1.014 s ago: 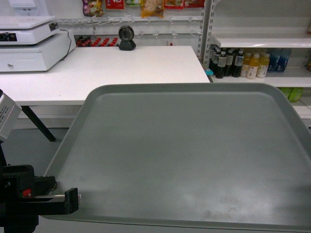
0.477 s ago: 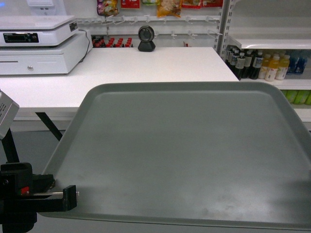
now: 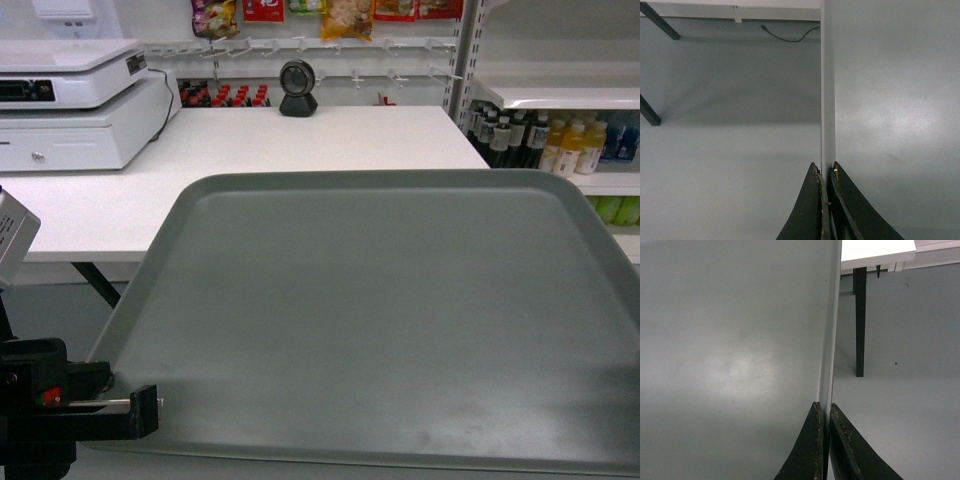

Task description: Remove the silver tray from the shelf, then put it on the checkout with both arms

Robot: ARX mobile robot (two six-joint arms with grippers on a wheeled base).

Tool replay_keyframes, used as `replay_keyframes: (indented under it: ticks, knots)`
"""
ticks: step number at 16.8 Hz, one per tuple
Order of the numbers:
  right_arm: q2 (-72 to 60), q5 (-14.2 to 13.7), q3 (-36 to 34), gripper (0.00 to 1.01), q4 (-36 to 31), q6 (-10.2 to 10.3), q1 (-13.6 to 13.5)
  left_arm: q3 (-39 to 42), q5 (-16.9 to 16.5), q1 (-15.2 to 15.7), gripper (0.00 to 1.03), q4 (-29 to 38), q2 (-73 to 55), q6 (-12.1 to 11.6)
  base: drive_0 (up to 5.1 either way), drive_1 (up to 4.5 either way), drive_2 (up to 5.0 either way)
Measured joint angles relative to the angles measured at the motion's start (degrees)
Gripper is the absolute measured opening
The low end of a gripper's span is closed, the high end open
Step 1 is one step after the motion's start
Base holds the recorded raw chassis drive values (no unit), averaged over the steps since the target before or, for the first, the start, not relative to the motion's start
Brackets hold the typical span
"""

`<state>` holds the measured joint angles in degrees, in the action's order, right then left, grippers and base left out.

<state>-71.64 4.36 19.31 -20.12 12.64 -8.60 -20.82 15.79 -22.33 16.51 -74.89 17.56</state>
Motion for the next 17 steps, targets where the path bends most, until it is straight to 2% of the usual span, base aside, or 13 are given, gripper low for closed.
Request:
replay_keyframes:
  ticks: [17]
  knots:
    - [-0.24,0.00,0.00,0.02,-0.02,0.00,0.00,0.00,0.00,0.00,0.02,-0.09,-0.07,0.00,-5.0,2.37,2.4]
